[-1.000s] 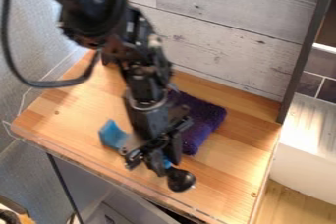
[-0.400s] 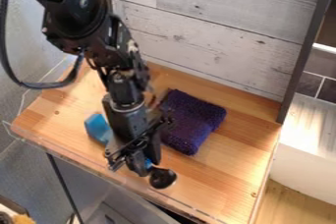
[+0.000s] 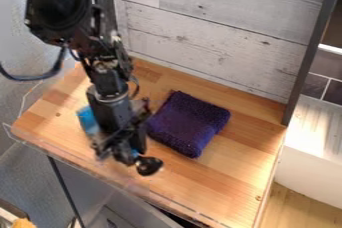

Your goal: Push the blue object to the left side using the blue spoon

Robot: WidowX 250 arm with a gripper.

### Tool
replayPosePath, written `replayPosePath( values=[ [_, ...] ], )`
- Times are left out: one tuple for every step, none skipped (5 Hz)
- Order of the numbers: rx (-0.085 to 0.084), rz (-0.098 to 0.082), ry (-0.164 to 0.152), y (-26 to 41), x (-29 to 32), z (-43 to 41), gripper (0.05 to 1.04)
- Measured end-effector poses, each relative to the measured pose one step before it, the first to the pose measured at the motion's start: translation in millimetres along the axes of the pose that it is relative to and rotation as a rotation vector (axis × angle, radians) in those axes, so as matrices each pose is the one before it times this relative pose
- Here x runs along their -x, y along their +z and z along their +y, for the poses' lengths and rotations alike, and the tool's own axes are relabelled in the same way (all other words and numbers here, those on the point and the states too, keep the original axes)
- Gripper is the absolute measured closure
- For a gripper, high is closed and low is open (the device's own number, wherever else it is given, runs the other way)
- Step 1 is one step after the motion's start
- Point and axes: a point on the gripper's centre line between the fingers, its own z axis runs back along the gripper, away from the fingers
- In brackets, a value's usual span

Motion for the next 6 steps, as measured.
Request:
replayPosePath(
  values=[
    [0.0071,-0.0059,0.0317,4.70,-11.95,-2.02,0.756],
    [-0.0125,-0.0008,0.0407,-4.66,-13.65,-1.34,0.756],
    [-0.0070,-0.0036,0.0460,-2.21,-16.91,-4.38,0.756],
    [-0.0059,0.0001,0.0241,-2.47,-11.68,-7.33,0.756],
    [0.0047,0.0009,0.0303,1.72,-11.07,-7.93,0.756],
    [0.0272,0.0227,0.0311,4.56,-4.04,-12.37,0.756]
  ],
)
